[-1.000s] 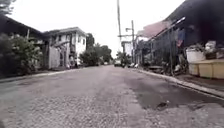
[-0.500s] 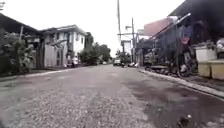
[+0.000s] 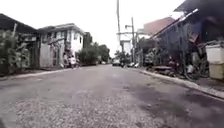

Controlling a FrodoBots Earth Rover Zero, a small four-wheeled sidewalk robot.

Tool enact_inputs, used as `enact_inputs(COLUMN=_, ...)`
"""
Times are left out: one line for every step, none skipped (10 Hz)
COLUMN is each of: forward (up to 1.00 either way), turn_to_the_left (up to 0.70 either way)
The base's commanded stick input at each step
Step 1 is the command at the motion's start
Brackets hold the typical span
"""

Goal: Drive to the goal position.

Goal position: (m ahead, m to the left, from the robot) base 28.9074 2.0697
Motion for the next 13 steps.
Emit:
enact_inputs(forward=1.0, turn_to_the_left=0.0)
enact_inputs(forward=1.0, turn_to_the_left=0.0)
enact_inputs(forward=1.0, turn_to_the_left=0.0)
enact_inputs(forward=1.0, turn_to_the_left=0.0)
enact_inputs(forward=1.0, turn_to_the_left=0.0)
enact_inputs(forward=1.0, turn_to_the_left=0.01)
enact_inputs(forward=1.0, turn_to_the_left=0.27)
enact_inputs(forward=1.0, turn_to_the_left=0.26)
enact_inputs(forward=1.0, turn_to_the_left=0.0)
enact_inputs(forward=1.0, turn_to_the_left=0.0)
enact_inputs(forward=1.0, turn_to_the_left=0.0)
enact_inputs(forward=1.0, turn_to_the_left=0.0)
enact_inputs(forward=1.0, turn_to_the_left=0.0)
